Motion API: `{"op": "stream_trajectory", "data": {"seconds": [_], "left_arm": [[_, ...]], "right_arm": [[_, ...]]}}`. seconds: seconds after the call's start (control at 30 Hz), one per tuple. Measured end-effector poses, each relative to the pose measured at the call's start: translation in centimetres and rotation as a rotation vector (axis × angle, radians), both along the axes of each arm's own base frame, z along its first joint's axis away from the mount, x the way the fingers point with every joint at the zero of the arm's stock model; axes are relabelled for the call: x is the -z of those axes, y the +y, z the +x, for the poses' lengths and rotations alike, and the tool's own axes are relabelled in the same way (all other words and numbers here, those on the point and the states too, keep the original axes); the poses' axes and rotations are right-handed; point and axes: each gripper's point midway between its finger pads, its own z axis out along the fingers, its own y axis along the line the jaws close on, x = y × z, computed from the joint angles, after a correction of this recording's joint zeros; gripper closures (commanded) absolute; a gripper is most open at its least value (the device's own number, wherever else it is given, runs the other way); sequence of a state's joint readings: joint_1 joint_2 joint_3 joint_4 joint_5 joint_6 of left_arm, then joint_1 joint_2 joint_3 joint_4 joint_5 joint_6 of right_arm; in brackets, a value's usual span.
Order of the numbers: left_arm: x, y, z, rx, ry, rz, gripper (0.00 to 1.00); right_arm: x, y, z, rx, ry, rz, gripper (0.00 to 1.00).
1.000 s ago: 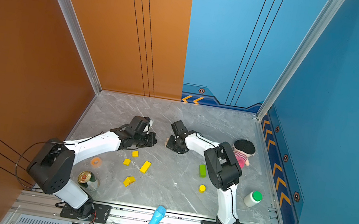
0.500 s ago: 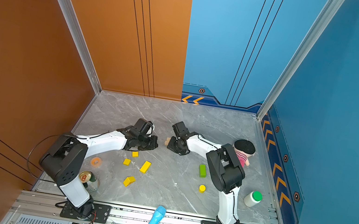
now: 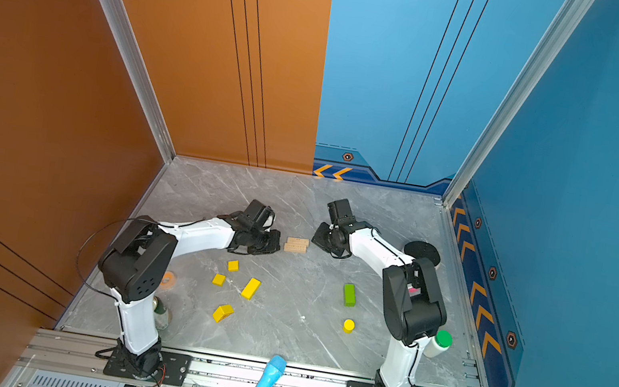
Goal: Build the wood block tower
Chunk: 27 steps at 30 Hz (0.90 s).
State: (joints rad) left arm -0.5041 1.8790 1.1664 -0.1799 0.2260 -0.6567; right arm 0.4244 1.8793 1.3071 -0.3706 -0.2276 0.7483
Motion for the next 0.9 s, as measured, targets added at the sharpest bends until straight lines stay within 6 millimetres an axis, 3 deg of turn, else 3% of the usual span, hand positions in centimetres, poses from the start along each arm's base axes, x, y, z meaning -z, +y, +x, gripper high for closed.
{"op": "stream_trajectory", "data": {"seconds": [0.3,0.73,0.9], "left_arm": [[1.4,-0.1,0.2,0.002,0.042,0.025,1.0],[2.2,-0.2,0.4,0.005,0.059,0.036,1.0],[2.2,-0.3,0.6,0.005,0.059,0.037,1.0]], "right_arm": [[2.9,0.8,1.7,-0.039,0.059,0.014,1.0],[3.8,1.8,1.8,-0.063,0.078,0.025,1.0],[5.1,2.2,2.2,-0.066,0.097,0.019,1.0]]}}
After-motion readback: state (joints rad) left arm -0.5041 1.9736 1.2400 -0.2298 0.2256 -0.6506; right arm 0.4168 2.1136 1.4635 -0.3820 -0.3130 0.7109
